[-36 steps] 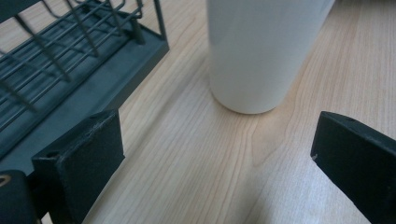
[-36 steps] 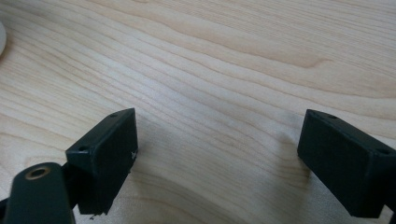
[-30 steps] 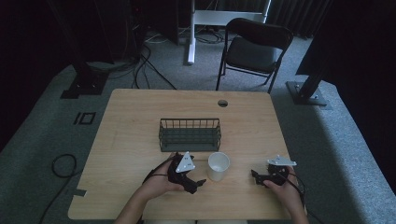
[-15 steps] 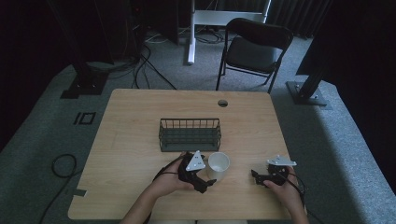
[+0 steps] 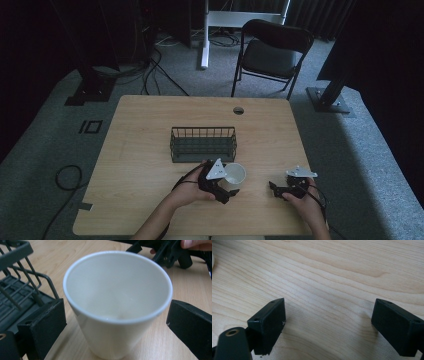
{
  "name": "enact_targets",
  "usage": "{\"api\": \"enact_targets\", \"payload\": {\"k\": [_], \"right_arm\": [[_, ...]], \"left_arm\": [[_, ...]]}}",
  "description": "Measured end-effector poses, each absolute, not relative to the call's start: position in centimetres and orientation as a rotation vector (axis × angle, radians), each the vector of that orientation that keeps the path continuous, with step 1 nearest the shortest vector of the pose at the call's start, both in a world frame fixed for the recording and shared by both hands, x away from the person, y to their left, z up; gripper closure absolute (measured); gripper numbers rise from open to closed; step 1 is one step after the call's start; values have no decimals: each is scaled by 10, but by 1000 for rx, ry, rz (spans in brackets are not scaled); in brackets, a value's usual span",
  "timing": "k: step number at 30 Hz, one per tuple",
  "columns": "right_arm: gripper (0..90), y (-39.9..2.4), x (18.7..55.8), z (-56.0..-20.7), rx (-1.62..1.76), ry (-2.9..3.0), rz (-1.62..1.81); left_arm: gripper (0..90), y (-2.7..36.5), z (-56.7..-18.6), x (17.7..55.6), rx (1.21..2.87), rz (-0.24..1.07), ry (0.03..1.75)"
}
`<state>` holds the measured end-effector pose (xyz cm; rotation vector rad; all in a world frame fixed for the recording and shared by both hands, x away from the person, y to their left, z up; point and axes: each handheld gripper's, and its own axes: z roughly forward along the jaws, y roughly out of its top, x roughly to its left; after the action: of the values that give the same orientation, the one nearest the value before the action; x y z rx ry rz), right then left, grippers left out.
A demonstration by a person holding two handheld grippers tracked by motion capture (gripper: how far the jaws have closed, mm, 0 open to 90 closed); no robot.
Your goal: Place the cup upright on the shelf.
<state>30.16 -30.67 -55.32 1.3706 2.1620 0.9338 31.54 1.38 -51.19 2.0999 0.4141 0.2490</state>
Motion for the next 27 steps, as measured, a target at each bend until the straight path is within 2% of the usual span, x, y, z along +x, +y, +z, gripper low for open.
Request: {"api": "enact_targets", "payload": {"k": [12,15,16,20,27], "right_arm": [[119,-307,302,-553,1371,2162,934],[119,-307,302,-553,1370,2162,934],[119,-307,302,-553,1370,2162,933],[119,-307,302,-553,1371,2162,934],[119,-307,302,-553,1371,2162,934]], "left_arm": [[48,0,-516,320,2075,235,417],[77,-1,-518,320,2078,255,413],[128,-2,-518,320,2084,262,423],[201,-2,-519,320,2073,259,429],[211,-2,-516,317,2088,284,409]]}}
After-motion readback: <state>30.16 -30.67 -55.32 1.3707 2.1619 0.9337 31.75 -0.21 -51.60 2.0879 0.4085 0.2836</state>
